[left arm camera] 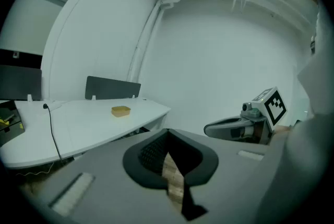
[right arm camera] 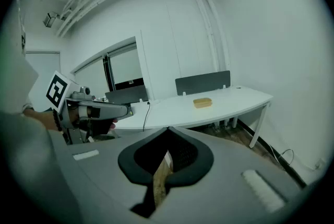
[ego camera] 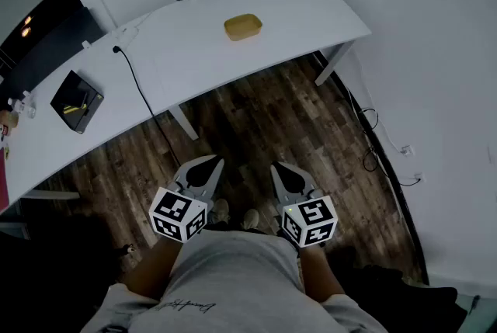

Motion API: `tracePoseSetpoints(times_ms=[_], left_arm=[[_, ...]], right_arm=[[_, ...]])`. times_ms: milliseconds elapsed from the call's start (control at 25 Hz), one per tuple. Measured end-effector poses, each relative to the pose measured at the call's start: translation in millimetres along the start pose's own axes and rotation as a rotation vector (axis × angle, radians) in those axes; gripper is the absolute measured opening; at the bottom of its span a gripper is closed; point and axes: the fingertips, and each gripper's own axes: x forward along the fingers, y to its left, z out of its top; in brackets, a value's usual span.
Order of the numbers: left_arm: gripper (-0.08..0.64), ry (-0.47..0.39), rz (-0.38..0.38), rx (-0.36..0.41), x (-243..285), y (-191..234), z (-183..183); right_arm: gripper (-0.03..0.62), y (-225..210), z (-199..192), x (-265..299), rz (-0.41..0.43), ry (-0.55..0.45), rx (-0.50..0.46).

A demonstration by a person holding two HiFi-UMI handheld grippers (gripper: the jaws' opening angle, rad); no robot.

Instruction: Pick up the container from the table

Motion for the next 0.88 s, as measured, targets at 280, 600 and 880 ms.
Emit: tracePoseSetpoints(times_ms=[280, 600, 880], left_arm=[[0.002, -0.003, 0.012, 0.012, -2, -14, -1], [0.002, -0.011, 0.047, 0.009, -3, -31, -5], [0.002, -0.021, 0.079, -0.025, 1, -46, -13]], right_arm=[[0.012, -3, -3, -11, 0.014, -0.001, -0.015], [0.014, -14, -8, -27, 0.041, -0.015, 0.016], [0.015, -25, -15, -39, 0.069, -0.014, 0.006]])
